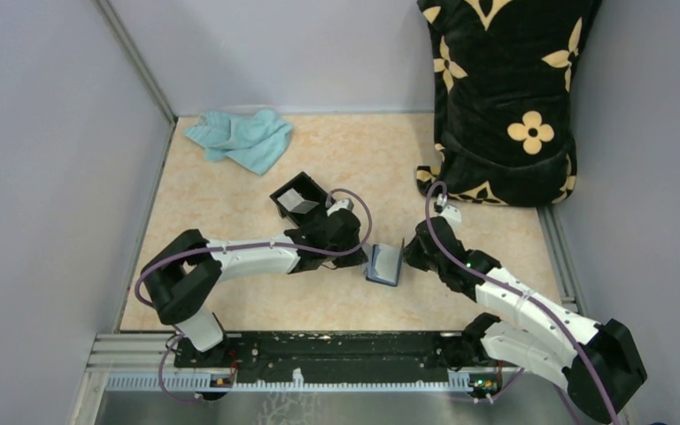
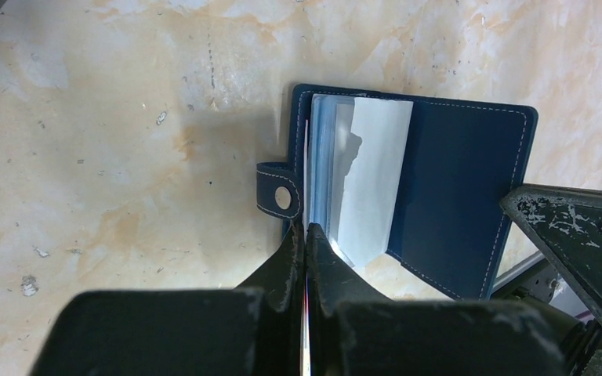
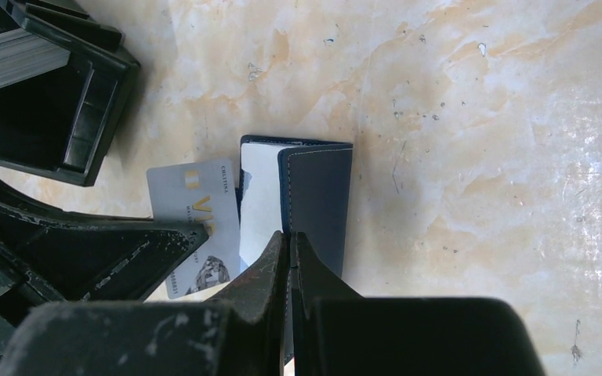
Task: Put the credit cards into the card holder
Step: Open the card holder at the center of the board.
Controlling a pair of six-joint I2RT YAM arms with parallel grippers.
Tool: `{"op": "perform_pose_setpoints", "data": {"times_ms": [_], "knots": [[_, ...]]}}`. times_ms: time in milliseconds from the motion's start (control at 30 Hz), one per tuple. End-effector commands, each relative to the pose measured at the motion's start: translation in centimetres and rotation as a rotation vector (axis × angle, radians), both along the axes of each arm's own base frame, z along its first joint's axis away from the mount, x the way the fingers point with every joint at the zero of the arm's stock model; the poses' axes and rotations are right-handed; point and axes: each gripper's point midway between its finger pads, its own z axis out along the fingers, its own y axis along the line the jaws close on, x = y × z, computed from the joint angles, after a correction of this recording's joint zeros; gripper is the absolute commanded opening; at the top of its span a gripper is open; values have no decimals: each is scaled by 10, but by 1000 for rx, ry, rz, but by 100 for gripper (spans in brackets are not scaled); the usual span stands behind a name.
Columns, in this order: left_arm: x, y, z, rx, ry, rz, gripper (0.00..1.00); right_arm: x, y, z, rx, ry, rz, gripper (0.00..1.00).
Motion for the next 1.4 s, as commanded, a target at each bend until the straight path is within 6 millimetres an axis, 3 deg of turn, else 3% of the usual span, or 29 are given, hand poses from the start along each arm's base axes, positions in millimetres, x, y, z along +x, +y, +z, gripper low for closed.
{"op": "perform_pose_setpoints", "data": {"times_ms": [0, 1367], "knots": [[2, 7, 16, -2, -31, 4, 0, 3, 1, 4, 20, -25, -1, 0], [-7, -2, -6, -26, 27, -23, 0, 0, 2, 0, 35, -17, 1, 0]]}}
